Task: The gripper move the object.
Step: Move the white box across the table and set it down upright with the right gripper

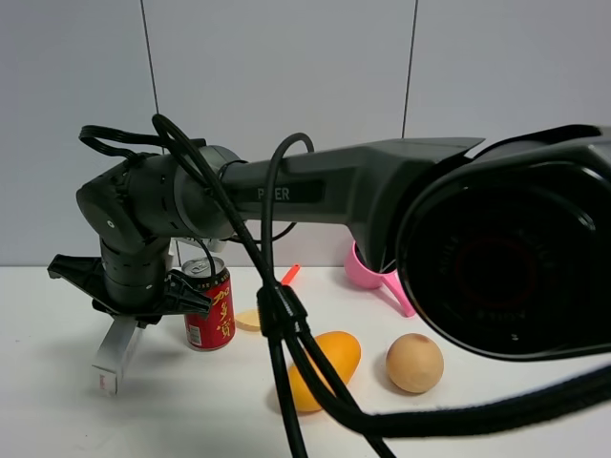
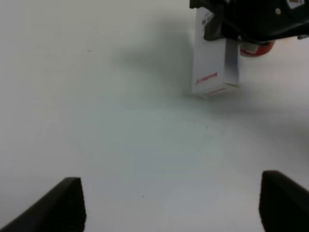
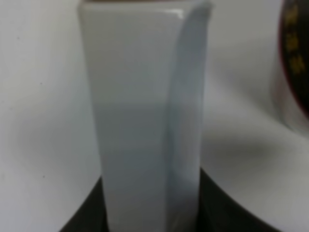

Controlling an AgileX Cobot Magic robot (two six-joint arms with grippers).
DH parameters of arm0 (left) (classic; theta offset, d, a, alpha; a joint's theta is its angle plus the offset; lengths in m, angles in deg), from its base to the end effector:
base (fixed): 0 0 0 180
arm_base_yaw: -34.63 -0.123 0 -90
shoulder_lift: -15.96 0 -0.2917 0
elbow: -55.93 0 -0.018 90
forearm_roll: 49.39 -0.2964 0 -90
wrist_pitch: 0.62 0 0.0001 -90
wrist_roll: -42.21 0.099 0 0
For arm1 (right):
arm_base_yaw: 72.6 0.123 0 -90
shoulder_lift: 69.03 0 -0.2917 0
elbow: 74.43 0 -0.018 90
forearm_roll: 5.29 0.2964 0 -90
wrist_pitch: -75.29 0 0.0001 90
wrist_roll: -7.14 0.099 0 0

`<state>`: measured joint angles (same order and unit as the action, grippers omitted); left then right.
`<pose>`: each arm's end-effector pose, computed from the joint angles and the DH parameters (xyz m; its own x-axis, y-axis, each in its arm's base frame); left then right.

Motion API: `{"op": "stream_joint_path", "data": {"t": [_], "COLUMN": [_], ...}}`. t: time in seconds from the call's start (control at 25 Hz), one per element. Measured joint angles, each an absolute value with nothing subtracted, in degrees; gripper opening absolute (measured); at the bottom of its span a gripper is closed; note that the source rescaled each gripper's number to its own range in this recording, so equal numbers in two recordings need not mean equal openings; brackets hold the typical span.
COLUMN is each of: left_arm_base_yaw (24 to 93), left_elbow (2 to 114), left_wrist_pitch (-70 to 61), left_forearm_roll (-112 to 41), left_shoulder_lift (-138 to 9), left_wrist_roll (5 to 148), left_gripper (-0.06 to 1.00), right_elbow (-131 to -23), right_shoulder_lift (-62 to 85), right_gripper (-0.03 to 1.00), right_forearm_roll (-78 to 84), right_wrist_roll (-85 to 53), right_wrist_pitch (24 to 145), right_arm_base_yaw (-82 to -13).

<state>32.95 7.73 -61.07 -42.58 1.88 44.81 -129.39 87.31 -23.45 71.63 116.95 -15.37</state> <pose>0.0543 -0.0086 0.2947 -0.5386 -0.0292 -0.8420 0.0505 0.9965 -0.0668 0.3536 0.5114 0.1233 -0.8513 0.0765 -0.5190 -0.1484 0.9138 0.3781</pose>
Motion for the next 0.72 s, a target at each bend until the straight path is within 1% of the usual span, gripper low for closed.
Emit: {"op": "stream_joint_path", "data": {"t": [0.24, 0.32, 0.44, 0.48, 0.56, 0.72], "left_arm_base_yaw": [32.95, 32.95, 32.95, 32.95, 32.95, 32.95], "left_elbow": [7.73, 7.73, 7.73, 7.73, 7.73, 7.73], "left_wrist_pitch": [-61.07, -61.07, -61.07, -61.07, -61.07, -61.07], "left_forearm_roll": [-42.58, -42.58, -42.58, -42.58, -42.58, -42.58], "left_shoulder_lift": [1.88, 1.88, 1.88, 1.88, 1.88, 1.88], "left_wrist_roll": [44.81, 44.81, 44.81, 44.81, 44.81, 44.81], "left_gripper": [1.00, 1.00, 1.00, 1.00, 1.00, 1.00], "right_elbow": [-129.39, -129.39, -129.39, -129.39, -129.39, -129.39], "right_shoulder_lift": [87.30, 87.30, 87.30, 87.30, 87.30, 87.30], "right_gripper": [0.01, 0.06, 0.21, 0.25, 0.28, 0.31], "right_forearm_roll": [-23.68, -23.68, -23.68, -23.68, -23.68, -23.68], "right_wrist_roll": [71.50, 71.43, 71.43, 71.43, 71.42, 71.42], "right_wrist_pitch": [116.06, 116.06, 116.06, 116.06, 116.09, 116.09], "right_arm_base_yaw": [-15.68, -15.79, -15.83, -15.83, -15.83, -15.83]}}
